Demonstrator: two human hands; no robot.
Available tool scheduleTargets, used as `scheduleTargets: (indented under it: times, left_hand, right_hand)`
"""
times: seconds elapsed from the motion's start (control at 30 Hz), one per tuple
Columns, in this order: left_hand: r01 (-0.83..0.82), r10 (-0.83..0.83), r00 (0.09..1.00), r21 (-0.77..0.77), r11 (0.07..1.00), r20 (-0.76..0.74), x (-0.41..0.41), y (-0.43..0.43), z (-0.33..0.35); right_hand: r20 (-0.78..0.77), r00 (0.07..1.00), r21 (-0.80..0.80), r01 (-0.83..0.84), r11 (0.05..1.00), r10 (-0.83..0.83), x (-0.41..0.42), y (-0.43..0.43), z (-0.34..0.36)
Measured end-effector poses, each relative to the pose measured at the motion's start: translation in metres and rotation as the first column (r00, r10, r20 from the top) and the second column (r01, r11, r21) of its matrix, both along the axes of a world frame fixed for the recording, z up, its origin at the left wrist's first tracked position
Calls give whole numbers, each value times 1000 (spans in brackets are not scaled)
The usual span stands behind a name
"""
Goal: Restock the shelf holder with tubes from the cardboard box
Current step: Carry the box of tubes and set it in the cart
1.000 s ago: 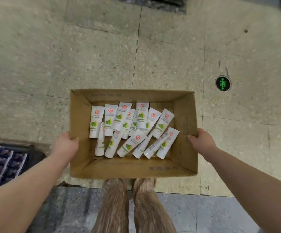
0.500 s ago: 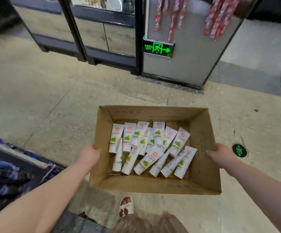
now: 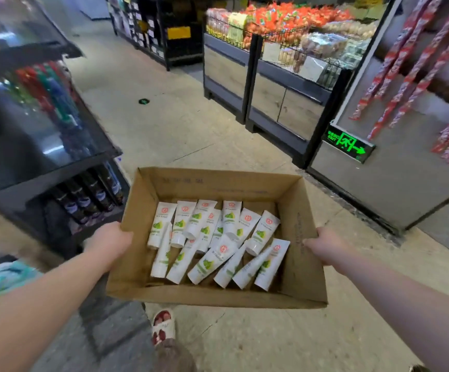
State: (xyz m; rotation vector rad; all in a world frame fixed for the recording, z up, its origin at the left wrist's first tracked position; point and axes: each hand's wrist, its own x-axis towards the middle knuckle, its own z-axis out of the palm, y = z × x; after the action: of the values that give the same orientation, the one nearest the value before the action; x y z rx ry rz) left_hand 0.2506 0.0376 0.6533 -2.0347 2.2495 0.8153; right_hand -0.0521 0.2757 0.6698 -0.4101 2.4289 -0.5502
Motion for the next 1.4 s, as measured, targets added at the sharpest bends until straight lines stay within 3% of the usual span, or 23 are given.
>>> scheduleTargets:
  times: [0.23, 0.53, 0.63, 0.87, 1.03, 1.2, 1.4]
  left_hand:
    - [-294, 294, 954, -1, 956, -59, 141, 54, 21]
    - [-593, 586, 804, -57, 804, -99, 333, 143, 38]
    - [-627, 616, 778, -96, 773, -123, 404, 186, 44]
    - [-783, 789, 614, -152, 604, -23, 569, 285, 64]
    - [-834, 849, 528, -204, 512, -28, 666, 346, 71]
    - [-890, 904, 423, -213, 403, -58, 727, 371, 71]
    - [-908, 928, 367, -236, 345, -56, 791, 349, 65]
  right_hand:
    - [10, 949, -9, -317, 949, 317, 78, -46, 29]
    - [22, 782, -74, -621, 781, 623, 243, -76, 59]
    - [29, 722, -93, -687, 721, 691, 315, -77, 64]
    - [-78, 551, -81, -834, 546, 831, 489, -59, 61]
    - [-94, 444, -76, -895, 439, 891, 597, -48, 45]
    - [-108, 346, -24, -938, 345, 932, 677, -56, 52]
    - [-61, 260, 8, -965, 261, 964, 755, -101, 60]
